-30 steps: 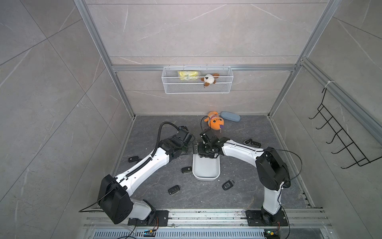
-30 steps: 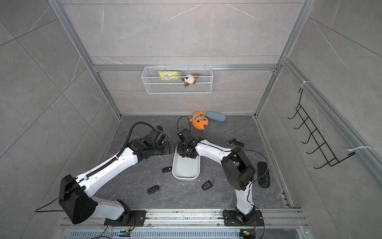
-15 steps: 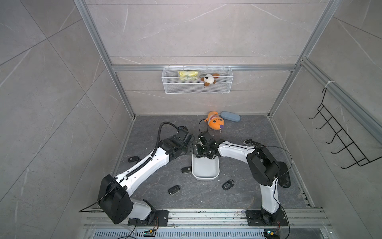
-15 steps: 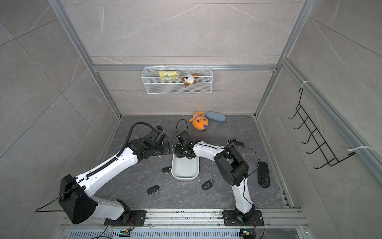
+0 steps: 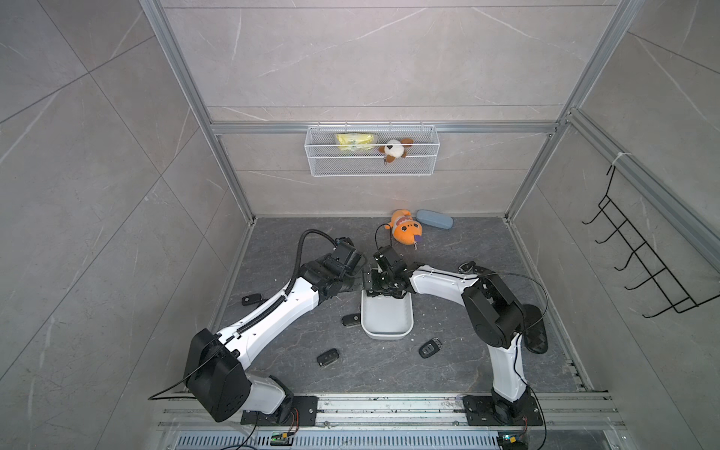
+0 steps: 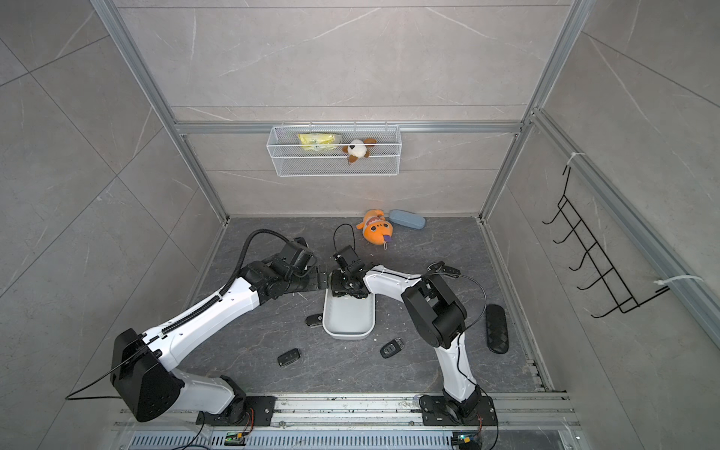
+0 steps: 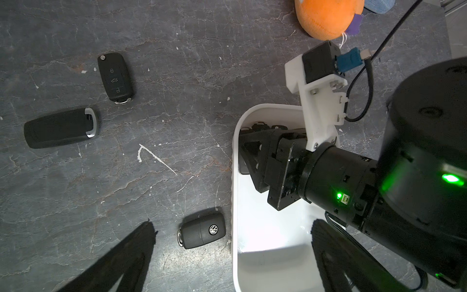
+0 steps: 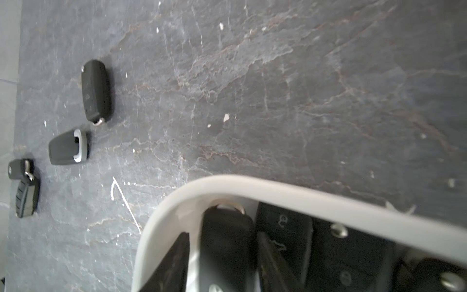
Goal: Place the car key into the storage box
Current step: Place the car key in the storage box.
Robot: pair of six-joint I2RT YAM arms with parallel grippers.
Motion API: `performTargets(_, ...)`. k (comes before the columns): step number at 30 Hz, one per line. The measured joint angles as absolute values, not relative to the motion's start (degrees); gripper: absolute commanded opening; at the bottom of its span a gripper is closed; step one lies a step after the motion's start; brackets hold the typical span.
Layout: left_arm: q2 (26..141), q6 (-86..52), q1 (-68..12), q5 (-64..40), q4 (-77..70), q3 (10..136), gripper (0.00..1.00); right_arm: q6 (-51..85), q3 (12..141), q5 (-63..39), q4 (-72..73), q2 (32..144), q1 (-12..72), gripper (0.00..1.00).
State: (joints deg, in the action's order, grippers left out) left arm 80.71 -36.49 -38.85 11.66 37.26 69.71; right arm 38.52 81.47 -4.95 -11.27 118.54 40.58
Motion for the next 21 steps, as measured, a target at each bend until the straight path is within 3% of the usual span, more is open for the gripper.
performTargets(13,80.7,-36.5,-38.7,11.6,37.2,69.7,1.0,37.5,81.2,-4.6,-11.3,118.2,40.5,0.51)
performTargets(21,80.7,-36.5,-37.7,11.6,37.1,69.7,1.0,36.2,76.3,-4.5,-11.9,111.4,41.1,0.48)
